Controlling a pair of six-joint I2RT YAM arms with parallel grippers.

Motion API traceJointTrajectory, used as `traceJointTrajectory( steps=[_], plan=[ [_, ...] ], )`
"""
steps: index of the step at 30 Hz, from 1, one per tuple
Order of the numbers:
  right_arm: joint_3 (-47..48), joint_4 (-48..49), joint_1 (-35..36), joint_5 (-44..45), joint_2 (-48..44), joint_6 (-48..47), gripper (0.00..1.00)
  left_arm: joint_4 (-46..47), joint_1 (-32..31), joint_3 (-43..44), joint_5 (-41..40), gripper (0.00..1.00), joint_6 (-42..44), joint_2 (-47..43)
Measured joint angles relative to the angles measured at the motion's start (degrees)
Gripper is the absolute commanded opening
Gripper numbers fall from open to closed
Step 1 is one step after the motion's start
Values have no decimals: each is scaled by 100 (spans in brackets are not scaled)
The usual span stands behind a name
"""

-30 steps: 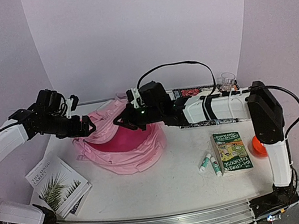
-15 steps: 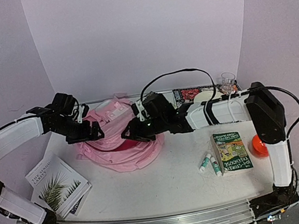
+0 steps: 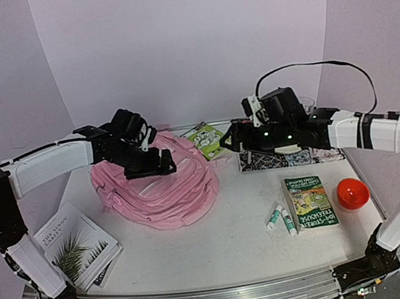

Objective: Pack the student bag
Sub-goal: Put down the second largest pocket of the student bag, then move the book to the center of the board.

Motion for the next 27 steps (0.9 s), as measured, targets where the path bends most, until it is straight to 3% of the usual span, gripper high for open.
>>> traceJointTrajectory(
  steps=[5, 14, 20, 27],
  plan=[
    [-749, -846, -601, 502, -719, -179, 98, 1, -572, 419, -59, 97, -275, 522],
    [-1804, -1978, -1704, 1109, -1713, -181, 98, -13, -1421, 1278, -61, 98, -701, 1459],
    [-2174, -2280, -2276, 1266, -1598, -179, 98, 14, -1923, 1963, 24, 98, -759, 2103],
    [-2186, -2309, -2444, 1379, -895, -188, 98, 2, -1926, 2089, -64, 99, -702, 2432]
  ],
)
